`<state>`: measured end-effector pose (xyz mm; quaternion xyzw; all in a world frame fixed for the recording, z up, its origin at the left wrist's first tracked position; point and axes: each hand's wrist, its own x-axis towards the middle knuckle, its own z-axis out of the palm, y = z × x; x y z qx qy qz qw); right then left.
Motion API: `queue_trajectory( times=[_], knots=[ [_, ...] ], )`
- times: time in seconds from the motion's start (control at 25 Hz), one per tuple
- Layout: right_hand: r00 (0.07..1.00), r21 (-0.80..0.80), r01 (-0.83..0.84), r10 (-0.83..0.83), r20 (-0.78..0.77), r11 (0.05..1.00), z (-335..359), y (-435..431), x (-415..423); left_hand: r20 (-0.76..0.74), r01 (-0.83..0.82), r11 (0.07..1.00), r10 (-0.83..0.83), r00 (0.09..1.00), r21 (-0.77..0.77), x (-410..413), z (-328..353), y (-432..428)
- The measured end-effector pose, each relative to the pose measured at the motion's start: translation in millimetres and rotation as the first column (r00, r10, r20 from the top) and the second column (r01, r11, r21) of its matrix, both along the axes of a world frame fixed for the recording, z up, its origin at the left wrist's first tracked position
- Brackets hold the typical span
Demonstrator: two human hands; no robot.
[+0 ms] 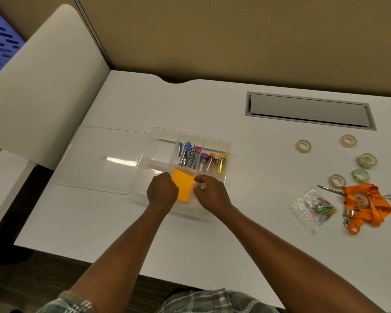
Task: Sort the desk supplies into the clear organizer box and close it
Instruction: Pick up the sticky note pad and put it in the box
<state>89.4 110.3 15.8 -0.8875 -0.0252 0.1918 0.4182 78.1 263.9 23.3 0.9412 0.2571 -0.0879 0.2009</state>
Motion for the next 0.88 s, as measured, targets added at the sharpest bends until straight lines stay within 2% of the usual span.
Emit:
queue_trajectory(
  times=[0.16,0.36,0.6,0.88],
  knots=[
    [0.998,-0.002,0.014,-0.014,0.053,1.000,5,-12,2,0.075,0.111,0.989,-0.118,0.990,0.102,-8,-1,-11],
    [0.995,0.000,0.048,-0.048,0.092,0.999,10,-41,1,0.148,0.155,0.987,-0.160,0.976,0.045,-2,6,-44],
    [0.994,0.058,0.001,-0.008,0.107,0.998,13,-87,-2,0.060,0.126,0.990,-0.131,0.990,0.070,3,2,-73],
    [0.996,0.036,-0.002,-0.001,0.088,0.999,7,-137,-8,-0.014,0.102,0.993,-0.101,0.995,0.061,12,-2,-84]
  ],
)
